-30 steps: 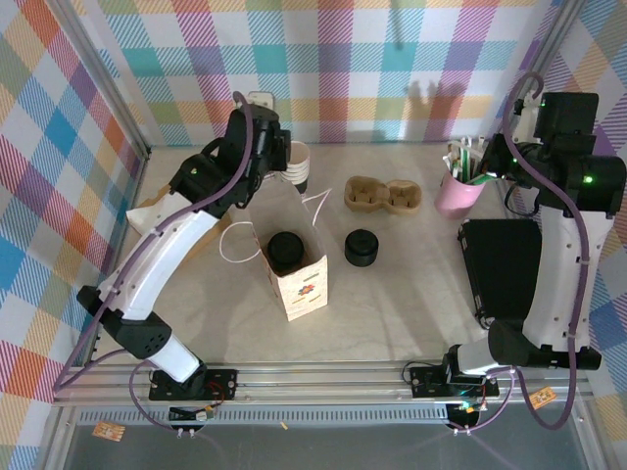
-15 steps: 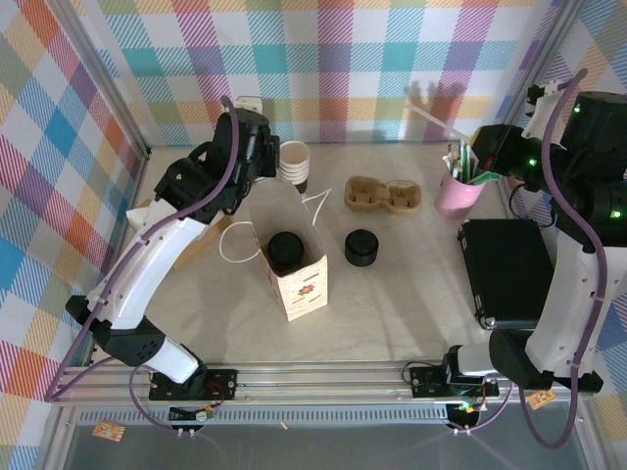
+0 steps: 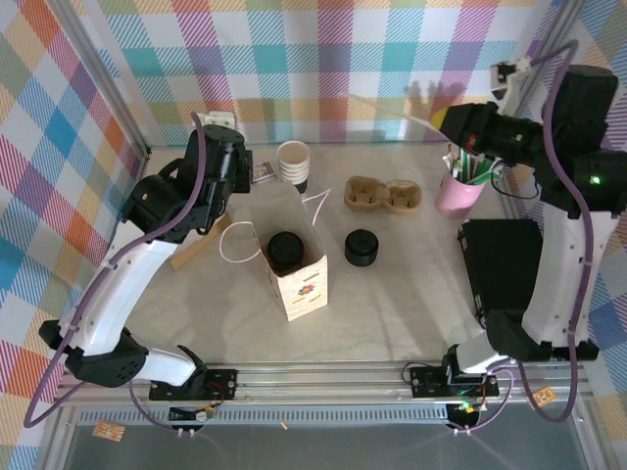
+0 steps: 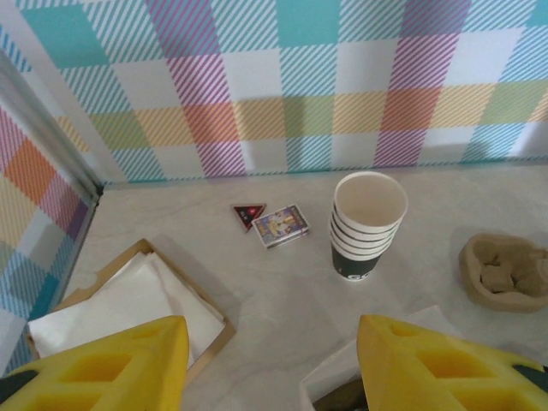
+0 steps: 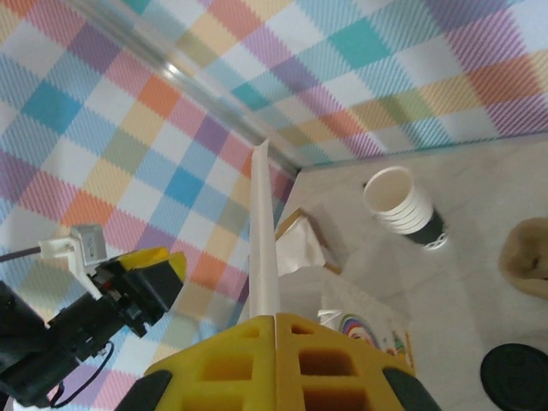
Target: Pack the takeout coffee
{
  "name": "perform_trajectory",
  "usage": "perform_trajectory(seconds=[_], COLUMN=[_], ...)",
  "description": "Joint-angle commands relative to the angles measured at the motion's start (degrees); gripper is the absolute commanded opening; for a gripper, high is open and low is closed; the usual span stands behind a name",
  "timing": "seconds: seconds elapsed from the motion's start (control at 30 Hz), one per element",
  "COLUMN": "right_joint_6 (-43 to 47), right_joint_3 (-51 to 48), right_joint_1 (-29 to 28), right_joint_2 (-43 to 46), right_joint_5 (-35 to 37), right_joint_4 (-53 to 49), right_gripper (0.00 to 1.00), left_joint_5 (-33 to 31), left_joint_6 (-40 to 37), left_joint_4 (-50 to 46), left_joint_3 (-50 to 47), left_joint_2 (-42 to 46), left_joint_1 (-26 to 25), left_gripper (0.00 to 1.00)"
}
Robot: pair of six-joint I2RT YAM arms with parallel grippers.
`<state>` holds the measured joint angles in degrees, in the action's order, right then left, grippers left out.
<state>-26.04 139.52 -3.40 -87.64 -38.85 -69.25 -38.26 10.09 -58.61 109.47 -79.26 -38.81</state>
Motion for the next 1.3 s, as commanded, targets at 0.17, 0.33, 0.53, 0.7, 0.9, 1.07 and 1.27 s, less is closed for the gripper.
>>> perform_trajectory(seconds=[0.17,0.33,0.53,0.7,0.9,1.07,1.27], right_joint_6=[7.2,9.8,11.1,9.9,9.1,8.6,8.1], right_joint_3=[9.2,9.4,9.4,10.6,12.0,13.2,14.9], right_joint_1=[-15.7,-21.9,-27.7,-32.4,-36.3,-39.4,-42.8], right_joint_2=[-8.7,-9.7,-10.9,-12.2,-14.8,-17.5,-21.4], right_joint_5=[1.8,8.3,16.2,21.3,27.4,28.7,32.5], right_joint_4=[-13.6,-21.7,-29.7,-31.3,-32.5,-31.7,-32.9], right_gripper=[0.0,0.0,0.0,0.0,0.0,0.0,0.01], left_joint_5=[-3.8,-5.2,-4.4,-3.0,-1.0,-0.4,0.4], left_joint_6=[3.4,4.0,3.7,3.7,3.3,2.8,1.7], left_joint_4=[-3.3,-4.4,-4.8,-5.4,-4.1,-4.1,-3.2], left_joint_3=[-5.9,-8.9,-12.7,-13.1,-14.4,-14.3,-14.5], left_joint_2=[3.9,6.3,9.3,10.1,11.4,11.4,11.6], left_joint_1=[0.0,0.1,0.0,0.0,0.1,0.0,0.0], left_gripper=[0.54,0.54,0.54,0.53,0.53,0.53,0.53])
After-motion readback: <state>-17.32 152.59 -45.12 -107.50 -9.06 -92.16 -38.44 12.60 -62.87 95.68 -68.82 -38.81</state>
